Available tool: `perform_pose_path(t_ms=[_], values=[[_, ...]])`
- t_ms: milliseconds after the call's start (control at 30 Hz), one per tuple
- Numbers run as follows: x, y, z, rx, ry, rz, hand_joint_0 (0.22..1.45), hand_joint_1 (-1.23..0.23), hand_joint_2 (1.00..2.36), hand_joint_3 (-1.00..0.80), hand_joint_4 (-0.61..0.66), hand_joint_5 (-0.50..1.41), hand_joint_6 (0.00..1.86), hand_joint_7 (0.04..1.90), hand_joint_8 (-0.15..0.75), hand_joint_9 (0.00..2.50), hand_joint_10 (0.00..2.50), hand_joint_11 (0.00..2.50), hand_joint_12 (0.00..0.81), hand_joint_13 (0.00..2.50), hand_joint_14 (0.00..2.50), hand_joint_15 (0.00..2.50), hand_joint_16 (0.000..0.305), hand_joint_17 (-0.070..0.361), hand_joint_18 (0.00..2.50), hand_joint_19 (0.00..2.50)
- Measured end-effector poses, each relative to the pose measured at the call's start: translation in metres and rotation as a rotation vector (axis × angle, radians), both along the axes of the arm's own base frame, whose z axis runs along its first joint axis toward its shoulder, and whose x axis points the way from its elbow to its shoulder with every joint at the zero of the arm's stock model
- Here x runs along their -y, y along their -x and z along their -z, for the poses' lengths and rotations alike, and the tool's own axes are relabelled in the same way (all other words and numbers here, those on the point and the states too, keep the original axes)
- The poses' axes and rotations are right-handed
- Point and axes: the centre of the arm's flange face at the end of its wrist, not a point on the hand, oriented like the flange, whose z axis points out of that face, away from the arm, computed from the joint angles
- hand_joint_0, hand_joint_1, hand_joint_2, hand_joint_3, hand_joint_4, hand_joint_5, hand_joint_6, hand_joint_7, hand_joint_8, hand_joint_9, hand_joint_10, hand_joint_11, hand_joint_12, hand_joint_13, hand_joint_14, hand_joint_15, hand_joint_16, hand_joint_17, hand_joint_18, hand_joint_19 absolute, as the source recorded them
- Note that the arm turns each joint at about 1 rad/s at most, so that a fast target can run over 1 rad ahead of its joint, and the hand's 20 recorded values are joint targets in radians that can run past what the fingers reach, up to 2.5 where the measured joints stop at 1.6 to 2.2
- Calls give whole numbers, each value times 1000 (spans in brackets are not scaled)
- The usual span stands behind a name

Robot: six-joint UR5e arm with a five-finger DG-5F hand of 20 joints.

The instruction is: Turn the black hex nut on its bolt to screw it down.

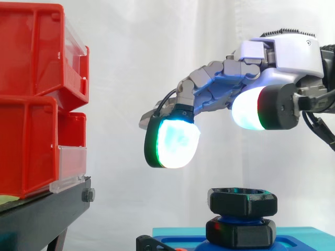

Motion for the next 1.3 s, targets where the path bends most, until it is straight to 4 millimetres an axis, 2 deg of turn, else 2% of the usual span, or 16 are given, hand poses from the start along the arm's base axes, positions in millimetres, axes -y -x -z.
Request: perform_pose_path(t_ms=[200,533,967,1300], values=[[-29,-4,2,-15,-2,2,511,-392,1000,-500,243,-205,639,811,261,490,6,304,167,338,1,0,19,44,91,108],[-53,-1,11,-58,0,-14,514,-403,1000,-500,248,-207,661,779,257,490,6,306,165,337,0,0,18,42,84,103],[-55,1,19,-64,1,-17,515,-416,1000,-500,243,-210,687,744,255,492,6,303,163,336,2,0,18,41,82,97],[-48,5,30,-69,9,-10,515,-417,1000,-500,242,-211,694,733,255,493,6,316,162,338,0,0,18,40,84,94]])
